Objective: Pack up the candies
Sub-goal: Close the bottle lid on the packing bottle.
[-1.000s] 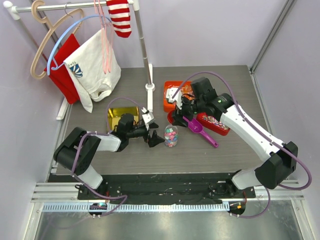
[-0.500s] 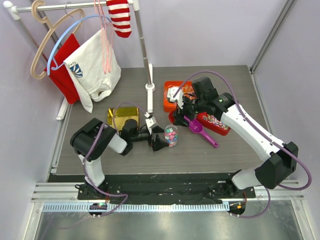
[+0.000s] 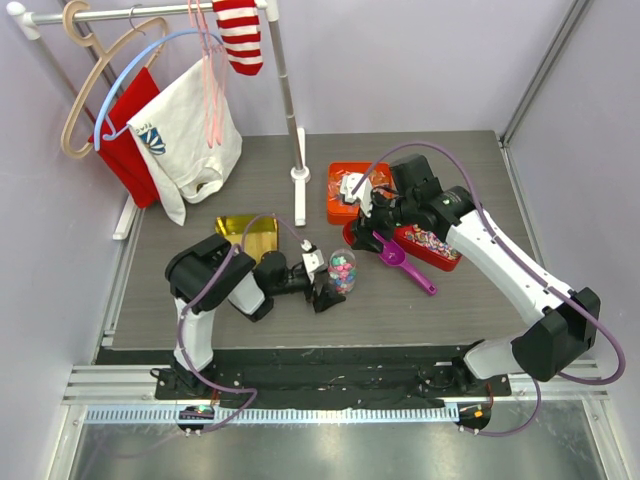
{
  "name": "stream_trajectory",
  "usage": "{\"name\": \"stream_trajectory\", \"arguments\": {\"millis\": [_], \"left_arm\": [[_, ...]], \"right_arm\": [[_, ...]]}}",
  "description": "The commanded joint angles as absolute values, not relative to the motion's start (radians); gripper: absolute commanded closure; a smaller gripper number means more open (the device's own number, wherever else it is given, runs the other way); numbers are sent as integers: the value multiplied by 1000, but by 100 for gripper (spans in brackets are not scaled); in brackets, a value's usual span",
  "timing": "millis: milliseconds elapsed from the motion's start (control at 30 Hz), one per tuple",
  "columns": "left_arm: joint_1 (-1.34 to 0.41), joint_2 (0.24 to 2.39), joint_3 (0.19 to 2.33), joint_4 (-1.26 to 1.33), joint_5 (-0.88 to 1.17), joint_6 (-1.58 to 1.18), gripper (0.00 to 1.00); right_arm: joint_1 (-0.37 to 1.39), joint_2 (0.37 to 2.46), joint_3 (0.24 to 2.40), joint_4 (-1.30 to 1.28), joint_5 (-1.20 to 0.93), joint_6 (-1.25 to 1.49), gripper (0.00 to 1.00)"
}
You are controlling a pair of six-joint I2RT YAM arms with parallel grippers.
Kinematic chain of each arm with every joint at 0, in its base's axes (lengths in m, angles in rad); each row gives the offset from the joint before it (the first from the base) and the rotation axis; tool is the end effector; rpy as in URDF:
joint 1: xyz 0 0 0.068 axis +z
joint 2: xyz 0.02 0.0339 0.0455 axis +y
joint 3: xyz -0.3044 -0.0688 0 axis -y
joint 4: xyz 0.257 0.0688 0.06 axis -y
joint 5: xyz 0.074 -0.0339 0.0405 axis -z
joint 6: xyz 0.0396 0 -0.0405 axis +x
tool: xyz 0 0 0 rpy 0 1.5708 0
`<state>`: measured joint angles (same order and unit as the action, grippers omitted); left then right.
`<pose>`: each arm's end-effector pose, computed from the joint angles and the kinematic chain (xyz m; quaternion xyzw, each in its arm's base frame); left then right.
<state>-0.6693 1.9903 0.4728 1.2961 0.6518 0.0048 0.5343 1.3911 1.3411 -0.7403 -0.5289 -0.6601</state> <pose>0.2364 -0.2177 0.1149 0.4334 0.6320 -0.4294 0.4779 0.2492 0.1707 0.3832 -0.5842 0.6822 0.2182 0.3817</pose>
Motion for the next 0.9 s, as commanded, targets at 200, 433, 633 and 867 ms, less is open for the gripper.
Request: {"name": "stream_trajectory", "arguments": {"millis": [200,433,633,867], "left_arm": [[-699,2042,499,1525,572,58,4],[-710,2054,489,1529,577,94,31],[-712,2057,482,1546,586,98,45],[-712,2059,485,1548,610,94,50]], "right_arm": [[529,1384,1345,-747,-532,-684,58],[529,1427,1362,-785,-534,-701,58],[535,1515,1440,-928,-568,-748,59],[566,1554,1483,-960,-586,-761,59]]}}
